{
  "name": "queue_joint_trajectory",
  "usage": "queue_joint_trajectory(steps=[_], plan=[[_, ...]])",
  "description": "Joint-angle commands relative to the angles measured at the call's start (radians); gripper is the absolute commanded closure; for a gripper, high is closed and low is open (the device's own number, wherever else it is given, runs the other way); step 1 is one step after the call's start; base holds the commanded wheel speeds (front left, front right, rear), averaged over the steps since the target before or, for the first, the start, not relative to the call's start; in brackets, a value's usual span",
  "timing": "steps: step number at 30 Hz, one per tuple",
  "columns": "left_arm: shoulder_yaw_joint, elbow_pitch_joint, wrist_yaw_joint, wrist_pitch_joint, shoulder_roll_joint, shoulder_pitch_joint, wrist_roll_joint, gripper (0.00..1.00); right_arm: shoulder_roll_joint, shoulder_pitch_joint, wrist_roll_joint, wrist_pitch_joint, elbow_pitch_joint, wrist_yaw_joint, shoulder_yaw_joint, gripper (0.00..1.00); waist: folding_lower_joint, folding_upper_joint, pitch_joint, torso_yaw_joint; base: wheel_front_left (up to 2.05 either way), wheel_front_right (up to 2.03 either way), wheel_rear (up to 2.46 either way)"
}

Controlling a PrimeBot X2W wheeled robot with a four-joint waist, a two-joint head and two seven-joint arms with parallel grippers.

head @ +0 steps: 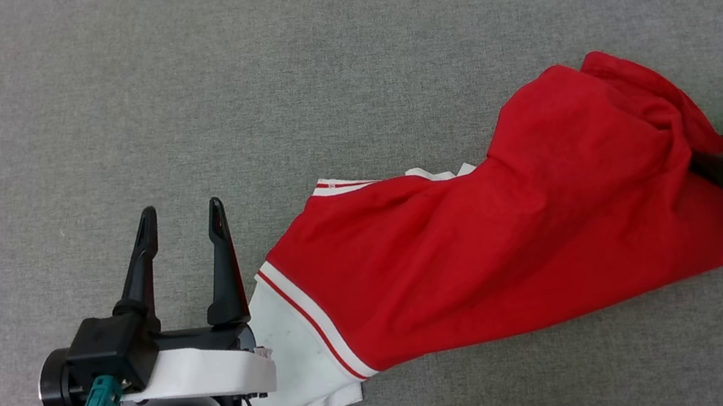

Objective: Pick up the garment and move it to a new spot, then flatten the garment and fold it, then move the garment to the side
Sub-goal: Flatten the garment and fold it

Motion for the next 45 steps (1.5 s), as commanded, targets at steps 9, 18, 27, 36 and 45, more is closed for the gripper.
queue_joint_trajectory(steps=[9, 18, 27, 36, 45], plan=[[0.014, 0.032, -0.001, 0.006, 0.009, 0.019, -0.006, 0.0, 0.011, 0.026, 0.058, -0.028, 0.044, -0.001, 0.017, 1.0, -0.0001, 0.0, -0.048, -0.046, 0.0, 0.0, 0.0], [0.017, 0.041, 0.022, 0.049, 0.034, 0.072, -0.014, 0.0, -0.032, 0.18, 0.03, -0.103, -0.188, -0.001, -0.06, 1.0, -0.0001, 0.0, -0.147, -0.119, 0.0, 0.0, 0.0], [0.024, 0.032, 0.047, 0.086, 0.061, 0.153, -0.029, 0.0, 0.117, 0.61, -0.074, -0.03, -0.545, -0.001, -0.267, 1.0, -0.0001, 0.0, -0.233, -0.183, 0.0, 0.0, 0.0], [0.022, 0.03, 0.058, 0.11, 0.077, 0.192, -0.038, 0.0, 0.346, 0.957, -0.099, 0.074, -0.657, -0.001, -0.247, 1.0, -0.0001, 0.0, -0.268, -0.208, 0.0, 0.0, 0.0], [0.016, 0.038, 0.059, 0.121, 0.085, 0.191, -0.04, 0.0, 0.36, 0.912, -0.046, -0.158, -0.559, -0.001, -0.197, 0.0, -0.0001, 0.0, -0.274, -0.21, 0.0, 0.0, 0.0]])
